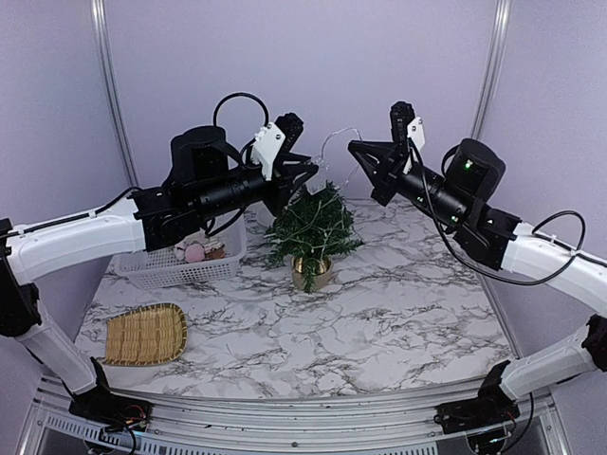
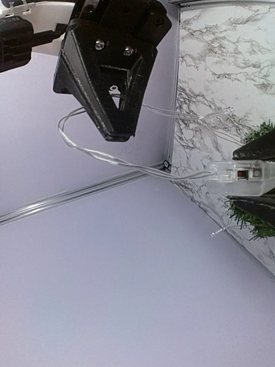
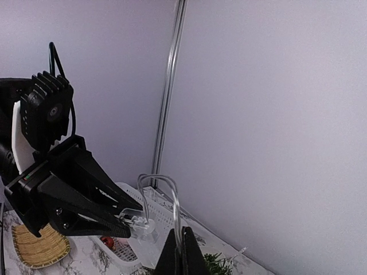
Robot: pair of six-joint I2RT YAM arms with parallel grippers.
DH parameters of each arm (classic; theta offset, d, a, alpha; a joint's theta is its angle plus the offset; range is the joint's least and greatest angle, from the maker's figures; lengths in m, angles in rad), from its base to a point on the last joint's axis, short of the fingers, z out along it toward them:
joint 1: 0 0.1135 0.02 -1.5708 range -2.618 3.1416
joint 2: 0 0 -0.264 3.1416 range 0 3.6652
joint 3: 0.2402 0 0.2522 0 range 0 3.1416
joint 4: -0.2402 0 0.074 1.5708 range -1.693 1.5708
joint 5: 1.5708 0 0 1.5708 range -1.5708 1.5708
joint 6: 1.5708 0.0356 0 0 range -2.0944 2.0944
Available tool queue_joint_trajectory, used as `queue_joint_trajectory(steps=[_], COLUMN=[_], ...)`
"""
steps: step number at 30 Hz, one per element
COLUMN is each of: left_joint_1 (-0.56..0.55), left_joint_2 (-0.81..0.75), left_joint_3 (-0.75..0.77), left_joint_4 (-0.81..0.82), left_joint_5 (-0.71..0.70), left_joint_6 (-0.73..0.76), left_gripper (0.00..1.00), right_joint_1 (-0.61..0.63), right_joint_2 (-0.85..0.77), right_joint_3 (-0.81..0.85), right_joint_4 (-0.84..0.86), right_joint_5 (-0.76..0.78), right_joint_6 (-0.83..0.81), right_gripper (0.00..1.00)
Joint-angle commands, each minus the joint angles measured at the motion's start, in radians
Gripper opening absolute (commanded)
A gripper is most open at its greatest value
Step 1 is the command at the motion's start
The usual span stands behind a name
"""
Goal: Decorate the small christmas tree
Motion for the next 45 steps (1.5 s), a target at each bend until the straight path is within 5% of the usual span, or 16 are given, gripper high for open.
queue_joint_trajectory(steps=[1, 25, 45], left_joint_1=[0.013, 0.15, 0.159], left_joint_2=[0.029, 0.346, 0.092], left_joint_3=[0.112, 0.399, 0.013], left_joint_4=[-0.079, -0.156, -0.148], left_joint_5=[-0.117, -0.303, -0.408], left_joint_6=[0.13, 0.259, 0.204], left_gripper=[0.1, 0.02, 0.0], right_joint_1=[-0.025, -0.162, -0.179], right_joint_2=[-0.009, 0.273, 0.382], right_joint_3=[-0.004, 0.068, 0.093], right_joint_4=[0.01, 0.04, 0.044], right_joint_5=[0.061, 0.174, 0.082], right_joint_6=[0.03, 0.115, 0.155], right_gripper=[0.0, 0.0, 0.21])
